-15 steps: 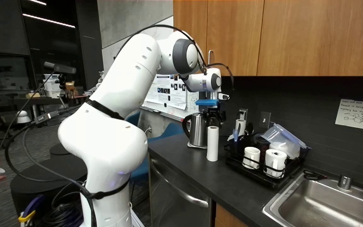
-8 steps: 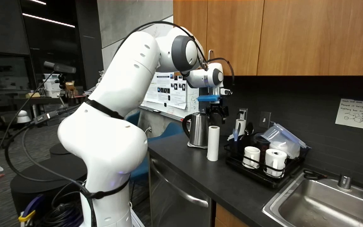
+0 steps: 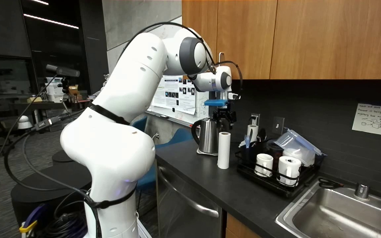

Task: Lift the tissue roll in front and place it to the right

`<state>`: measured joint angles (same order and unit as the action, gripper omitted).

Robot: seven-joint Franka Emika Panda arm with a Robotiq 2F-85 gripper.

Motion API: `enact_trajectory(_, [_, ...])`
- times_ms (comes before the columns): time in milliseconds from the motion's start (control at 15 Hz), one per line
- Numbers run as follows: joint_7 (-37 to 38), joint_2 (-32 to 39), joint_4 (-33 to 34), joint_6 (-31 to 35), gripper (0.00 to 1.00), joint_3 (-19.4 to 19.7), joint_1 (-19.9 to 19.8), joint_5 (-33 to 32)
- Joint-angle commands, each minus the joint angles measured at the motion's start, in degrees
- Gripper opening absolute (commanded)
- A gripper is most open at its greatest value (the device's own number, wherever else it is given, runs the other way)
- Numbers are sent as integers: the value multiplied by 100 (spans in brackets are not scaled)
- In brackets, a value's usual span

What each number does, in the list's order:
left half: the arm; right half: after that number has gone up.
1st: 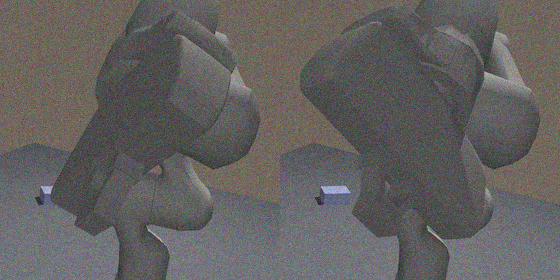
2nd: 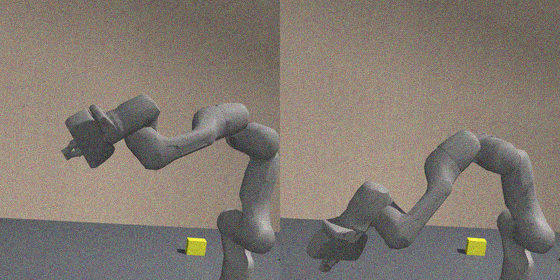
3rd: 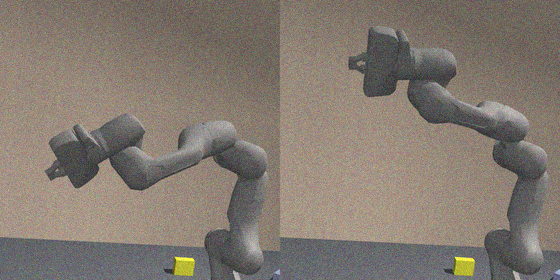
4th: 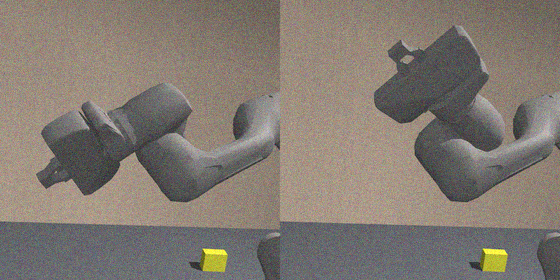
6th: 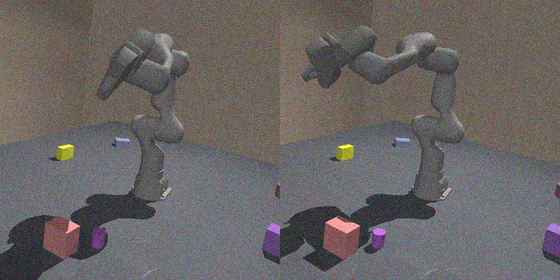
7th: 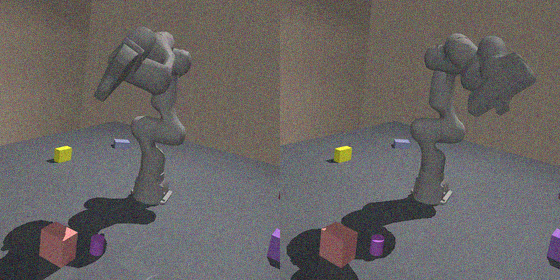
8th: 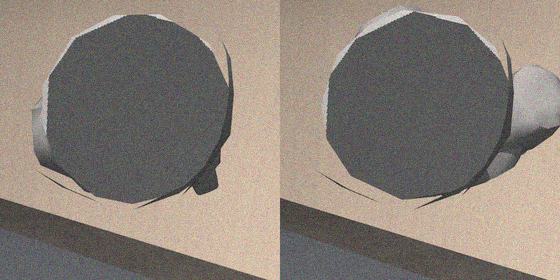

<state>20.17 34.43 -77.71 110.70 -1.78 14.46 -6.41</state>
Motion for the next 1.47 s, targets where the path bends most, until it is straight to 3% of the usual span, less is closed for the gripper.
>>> enact_trajectory(0, [172,-54,-138,-44,100,-1,21,57])
enact_trajectory(733, [345,187,-241,-6,100,24,10,81])
enact_trajectory(800, [363,195,-236,-13,75,26,11,81])
enact_trajectory(867, [372,194,-239,-24,74,25,15,80])
enact_trajectory(1133, [370,174,-219,-38,45,29,28,56])
enact_trajectory(1400, [354,87,-260,-46,45,34,26,39])
